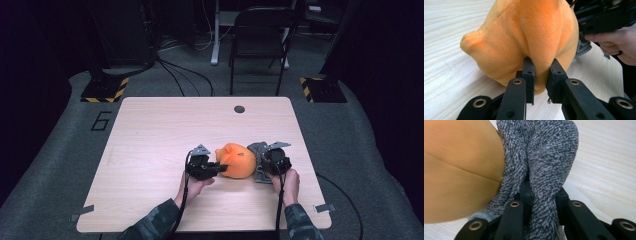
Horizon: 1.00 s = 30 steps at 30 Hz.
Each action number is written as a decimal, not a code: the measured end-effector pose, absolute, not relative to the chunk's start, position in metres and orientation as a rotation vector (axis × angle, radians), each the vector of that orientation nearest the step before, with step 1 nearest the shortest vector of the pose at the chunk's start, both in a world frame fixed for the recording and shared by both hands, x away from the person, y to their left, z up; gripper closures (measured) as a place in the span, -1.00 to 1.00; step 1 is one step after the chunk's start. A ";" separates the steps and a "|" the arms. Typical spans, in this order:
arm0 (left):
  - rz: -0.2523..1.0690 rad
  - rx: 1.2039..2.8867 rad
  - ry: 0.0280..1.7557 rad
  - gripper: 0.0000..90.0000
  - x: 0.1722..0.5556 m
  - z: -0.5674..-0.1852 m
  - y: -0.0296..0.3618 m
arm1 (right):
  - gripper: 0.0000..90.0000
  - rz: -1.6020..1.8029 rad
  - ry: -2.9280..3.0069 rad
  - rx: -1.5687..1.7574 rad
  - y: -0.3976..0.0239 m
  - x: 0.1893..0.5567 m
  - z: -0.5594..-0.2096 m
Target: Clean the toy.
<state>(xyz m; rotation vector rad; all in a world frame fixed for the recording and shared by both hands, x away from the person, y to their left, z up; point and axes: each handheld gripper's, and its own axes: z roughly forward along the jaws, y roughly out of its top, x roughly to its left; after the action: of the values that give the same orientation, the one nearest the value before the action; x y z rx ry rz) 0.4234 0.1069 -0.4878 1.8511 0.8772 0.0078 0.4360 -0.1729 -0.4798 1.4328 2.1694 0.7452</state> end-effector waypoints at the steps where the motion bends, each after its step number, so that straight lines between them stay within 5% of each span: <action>1: 0.011 1.854 0.875 0.74 0.424 -0.488 0.107 | 0.69 0.739 2.176 1.444 -0.174 0.437 -0.482; 5: 0.012 1.848 0.883 0.74 0.424 -0.488 0.108 | 0.69 0.746 2.164 1.435 -0.176 0.436 -0.475; 15: 0.035 1.860 0.872 0.74 0.423 -0.488 0.107 | 0.68 1.127 2.085 1.100 -0.130 0.387 -0.389; 20: 0.033 1.862 0.878 0.73 0.423 -0.489 0.109 | 0.69 0.954 2.143 1.004 -0.103 0.387 -0.407; 30: 0.036 1.866 0.866 0.73 0.423 -0.489 0.107 | 0.69 0.896 2.115 1.154 -0.137 0.407 -0.426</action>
<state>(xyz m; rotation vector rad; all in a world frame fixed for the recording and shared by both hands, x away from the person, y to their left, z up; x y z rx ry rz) 0.4227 0.1066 -0.4888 1.8665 0.8659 0.0358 0.4066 -0.1369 -0.4264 1.1544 2.1151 0.8960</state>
